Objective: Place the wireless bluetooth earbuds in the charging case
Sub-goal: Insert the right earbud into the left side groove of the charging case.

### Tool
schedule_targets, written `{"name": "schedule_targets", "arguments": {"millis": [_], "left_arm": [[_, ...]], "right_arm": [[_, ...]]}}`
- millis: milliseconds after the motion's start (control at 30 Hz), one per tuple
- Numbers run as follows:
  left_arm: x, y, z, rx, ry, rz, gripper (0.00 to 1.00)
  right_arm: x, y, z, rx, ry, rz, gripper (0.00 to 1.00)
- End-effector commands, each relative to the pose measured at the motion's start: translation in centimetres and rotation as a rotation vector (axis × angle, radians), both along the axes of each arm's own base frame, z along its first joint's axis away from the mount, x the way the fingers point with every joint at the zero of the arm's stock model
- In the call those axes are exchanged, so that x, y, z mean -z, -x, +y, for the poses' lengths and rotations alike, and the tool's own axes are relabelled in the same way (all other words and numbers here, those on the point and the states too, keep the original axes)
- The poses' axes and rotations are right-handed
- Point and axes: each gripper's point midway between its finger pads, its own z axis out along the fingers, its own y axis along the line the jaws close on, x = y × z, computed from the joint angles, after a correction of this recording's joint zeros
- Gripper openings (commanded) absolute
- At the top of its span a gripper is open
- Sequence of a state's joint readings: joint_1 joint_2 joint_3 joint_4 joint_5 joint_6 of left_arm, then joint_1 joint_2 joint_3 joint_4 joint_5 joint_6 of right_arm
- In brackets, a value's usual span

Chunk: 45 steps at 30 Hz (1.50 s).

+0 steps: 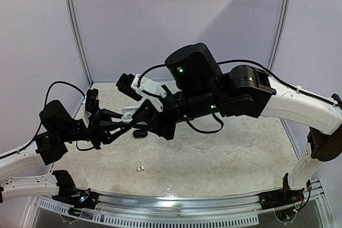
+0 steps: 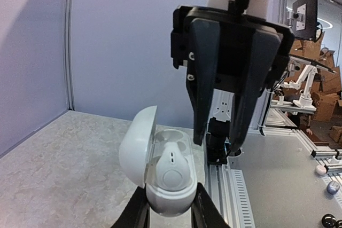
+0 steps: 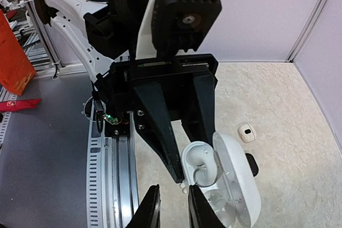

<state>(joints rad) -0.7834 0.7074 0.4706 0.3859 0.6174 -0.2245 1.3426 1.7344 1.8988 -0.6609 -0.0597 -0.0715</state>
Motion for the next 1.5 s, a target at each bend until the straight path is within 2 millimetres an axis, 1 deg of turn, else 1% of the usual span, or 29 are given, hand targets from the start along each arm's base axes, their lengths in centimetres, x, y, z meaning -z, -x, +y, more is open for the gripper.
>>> {"name": "schedule_targets", "arguments": {"millis": [0,200,367,633,800,1000,1100,1167,1300,1367,1467], "left_arm": [[-0.4,0.1,-0.1,0.013,-0.008,-0.058,0.00],[-0.2,0.3,-0.4,0.027,-0.033,-0.108,0.00],[-0.1,0.6,-0.6,0.044,-0.037,-0.110,0.00],[0.1,0.8,-0.6,0.049,-0.048,-0.124,0.00],[0.3,0.9,-0.6,0.052,-0.058,-0.134,0.00],[0.4,0.9,-0.6,0.046,-0.066,-0.140,0.00],[0.8,0.8,-0.7,0.043,-0.086,-0.145,0.00],[0.9,0.7,-0.7,0.042,-0.099,-0.145,0.00],[1.1,0.7,-0.7,0.044,-0.116,-0.130,0.00],[1.1,0.6,-0.7,0.040,-0.116,-0.129,0.00],[1.1,0.3,-0.7,0.022,-0.119,-0.125,0.00]], "right_arm": [[-0.2,-1.2,-0.3,0.029,0.000,0.004,0.18],[0.2,-1.9,-0.3,0.022,0.014,0.002,0.18],[0.9,-1.6,0.0,-0.008,0.033,0.017,0.16],[1.2,-1.8,0.4,-0.013,0.049,0.013,0.15],[1.6,-1.7,0.8,-0.024,0.053,0.025,0.09],[1.7,-1.2,0.5,-0.047,0.069,0.043,0.00],[1.1,-0.9,0.3,-0.063,0.079,0.040,0.00],[0.9,-1.0,0.0,-0.060,0.106,0.028,0.00],[2.5,-1.3,0.2,-0.066,0.188,0.011,0.00],[2.8,-1.4,0.3,-0.066,0.200,-0.001,0.00],[2.6,-1.4,0.2,-0.076,0.209,-0.019,0.00]]}}
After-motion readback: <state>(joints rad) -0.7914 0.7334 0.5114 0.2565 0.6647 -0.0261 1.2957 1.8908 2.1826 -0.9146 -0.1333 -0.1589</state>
